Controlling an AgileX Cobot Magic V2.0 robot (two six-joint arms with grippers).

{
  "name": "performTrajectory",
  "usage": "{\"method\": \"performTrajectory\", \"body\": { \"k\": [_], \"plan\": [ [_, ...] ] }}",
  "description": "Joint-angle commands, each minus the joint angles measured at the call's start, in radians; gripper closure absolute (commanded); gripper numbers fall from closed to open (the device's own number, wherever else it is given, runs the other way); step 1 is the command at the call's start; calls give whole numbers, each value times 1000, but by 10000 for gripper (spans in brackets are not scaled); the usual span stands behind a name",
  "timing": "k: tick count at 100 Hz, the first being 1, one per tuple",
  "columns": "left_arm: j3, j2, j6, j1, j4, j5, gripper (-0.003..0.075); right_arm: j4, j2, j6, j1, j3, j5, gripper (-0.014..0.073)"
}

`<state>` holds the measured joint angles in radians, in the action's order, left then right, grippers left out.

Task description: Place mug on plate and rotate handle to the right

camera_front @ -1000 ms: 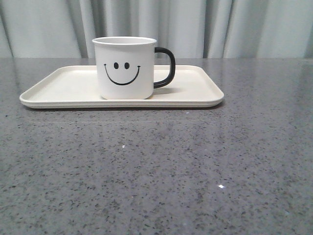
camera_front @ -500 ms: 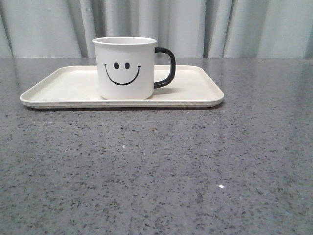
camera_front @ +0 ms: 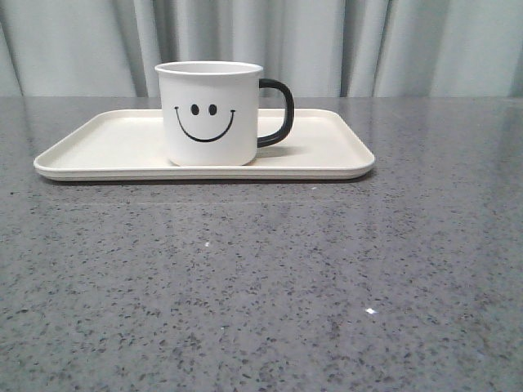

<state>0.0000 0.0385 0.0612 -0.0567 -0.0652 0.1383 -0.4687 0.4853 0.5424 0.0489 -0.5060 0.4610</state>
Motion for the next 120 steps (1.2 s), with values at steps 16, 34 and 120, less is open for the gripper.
{"method": "performTrajectory", "body": {
  "k": [16, 34, 120],
  "plan": [
    [11, -50, 3, 0, 2, -90, 740, -19, 2, 0, -6, -24, -60, 659],
    [11, -72, 3, 0, 2, -92, 740, -19, 2, 0, -6, -24, -59, 659],
    [11, -72, 3, 0, 2, -92, 740, -19, 2, 0, -6, -24, -59, 659]
  ]
}}
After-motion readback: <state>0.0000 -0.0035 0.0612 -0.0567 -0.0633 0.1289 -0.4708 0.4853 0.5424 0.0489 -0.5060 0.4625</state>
